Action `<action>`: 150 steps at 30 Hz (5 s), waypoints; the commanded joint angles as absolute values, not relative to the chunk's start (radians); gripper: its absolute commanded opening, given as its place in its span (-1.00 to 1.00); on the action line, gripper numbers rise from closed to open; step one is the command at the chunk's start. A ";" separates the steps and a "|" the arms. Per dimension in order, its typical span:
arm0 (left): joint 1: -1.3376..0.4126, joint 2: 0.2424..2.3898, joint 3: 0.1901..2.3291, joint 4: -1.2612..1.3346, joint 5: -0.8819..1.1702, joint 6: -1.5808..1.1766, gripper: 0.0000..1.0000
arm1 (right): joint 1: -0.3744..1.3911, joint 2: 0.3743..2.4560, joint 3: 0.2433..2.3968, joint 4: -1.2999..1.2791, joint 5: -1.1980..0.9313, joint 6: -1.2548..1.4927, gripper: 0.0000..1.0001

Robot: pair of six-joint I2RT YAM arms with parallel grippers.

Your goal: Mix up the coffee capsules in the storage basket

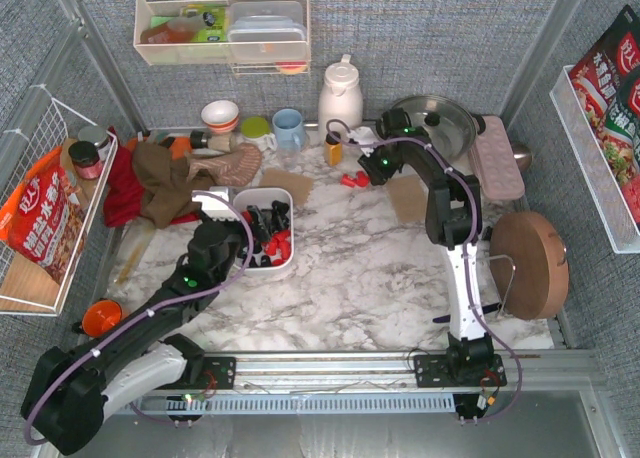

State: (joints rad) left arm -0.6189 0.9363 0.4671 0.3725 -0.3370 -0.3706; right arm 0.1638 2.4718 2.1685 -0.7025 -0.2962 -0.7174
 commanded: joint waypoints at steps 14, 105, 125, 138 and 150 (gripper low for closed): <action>-0.617 0.986 0.468 0.476 -0.262 -0.317 0.98 | 0.169 2.119 1.758 -0.449 -0.409 -0.501 -0.70; -0.796 1.062 0.275 0.806 -0.380 -0.151 -0.04 | 0.484 1.440 1.083 -0.103 0.247 0.220 0.15; -0.529 1.212 0.325 0.668 -0.171 -0.371 0.25 | 0.338 2.139 1.659 -0.147 0.177 0.255 0.09; -0.526 1.081 0.337 0.566 -0.180 -0.369 0.64 | 0.290 2.286 1.784 -0.256 0.204 0.246 0.07; -0.527 0.887 0.321 0.487 -0.162 -0.324 0.65 | 0.275 2.317 1.826 -0.302 0.114 0.274 -0.08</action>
State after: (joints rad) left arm -0.5278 0.9173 0.3233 0.5198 -0.1768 -0.3439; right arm 0.2810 2.3085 1.8088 -0.2680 0.1478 0.2504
